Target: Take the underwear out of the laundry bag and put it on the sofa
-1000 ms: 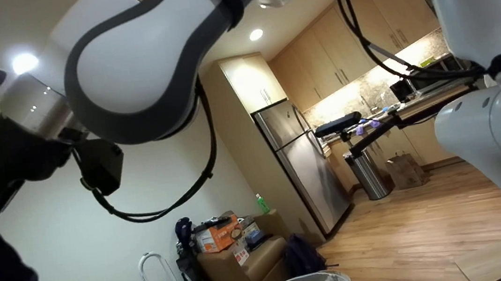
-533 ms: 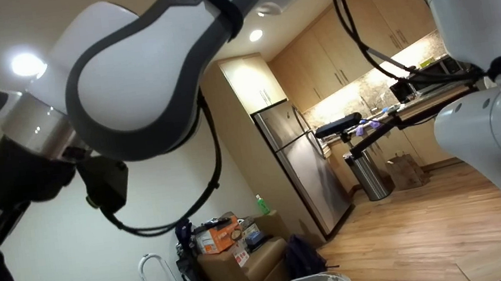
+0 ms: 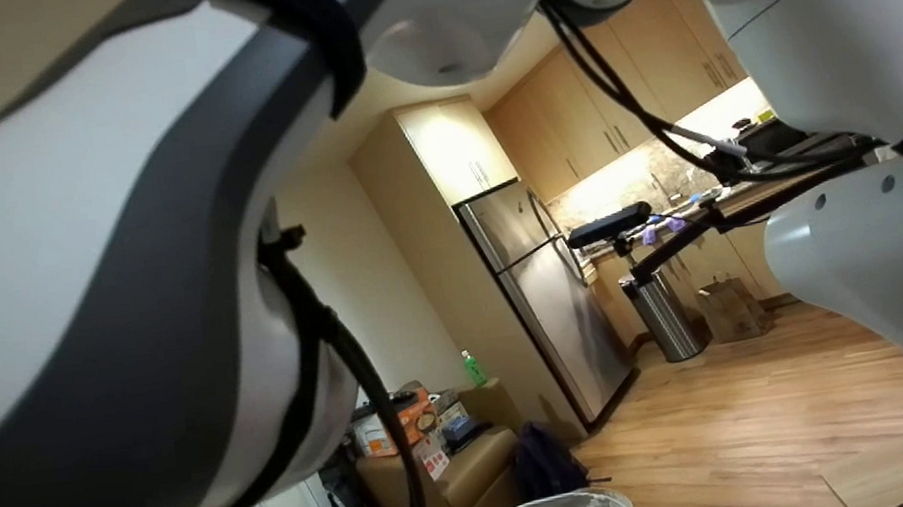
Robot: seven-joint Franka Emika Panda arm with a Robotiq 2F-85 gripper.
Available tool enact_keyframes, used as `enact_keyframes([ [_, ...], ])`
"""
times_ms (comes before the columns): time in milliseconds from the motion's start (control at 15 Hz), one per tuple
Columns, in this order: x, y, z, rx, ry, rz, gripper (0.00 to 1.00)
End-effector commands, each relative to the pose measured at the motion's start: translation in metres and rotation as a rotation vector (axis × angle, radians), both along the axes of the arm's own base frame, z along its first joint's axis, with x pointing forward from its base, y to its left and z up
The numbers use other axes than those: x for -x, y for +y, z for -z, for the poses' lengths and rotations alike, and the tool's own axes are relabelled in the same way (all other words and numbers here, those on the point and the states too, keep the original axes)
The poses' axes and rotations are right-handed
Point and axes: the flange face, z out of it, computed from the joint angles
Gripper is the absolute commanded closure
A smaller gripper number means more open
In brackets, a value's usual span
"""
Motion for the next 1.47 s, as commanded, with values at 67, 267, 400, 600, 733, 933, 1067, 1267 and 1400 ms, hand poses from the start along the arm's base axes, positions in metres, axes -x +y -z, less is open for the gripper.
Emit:
enact_keyframes([
  [67,-0.014,-0.022,-0.029,0.059,-0.095,-0.007,0.94],
  [267,-0.016,-0.048,-0.068,0.088,-0.171,0.007,0.96],
  [400,-0.022,-0.035,-0.039,0.043,-0.063,-0.001,0.96],
  [600,-0.031,-0.035,0.016,-0.040,0.139,0.045,0.97],
  [733,-0.045,-0.053,0.054,-0.085,0.223,0.095,0.97],
  [933,-0.047,-0.065,0.080,-0.079,0.246,0.137,0.96],
  [1067,-0.054,-0.074,0.101,-0.058,0.265,0.149,0.94],
  [1267,-0.050,-0.065,0.092,-0.067,0.255,0.133,0.96],
  [1400,-0.061,-0.050,0.114,-0.048,0.331,0.087,0.97],
])
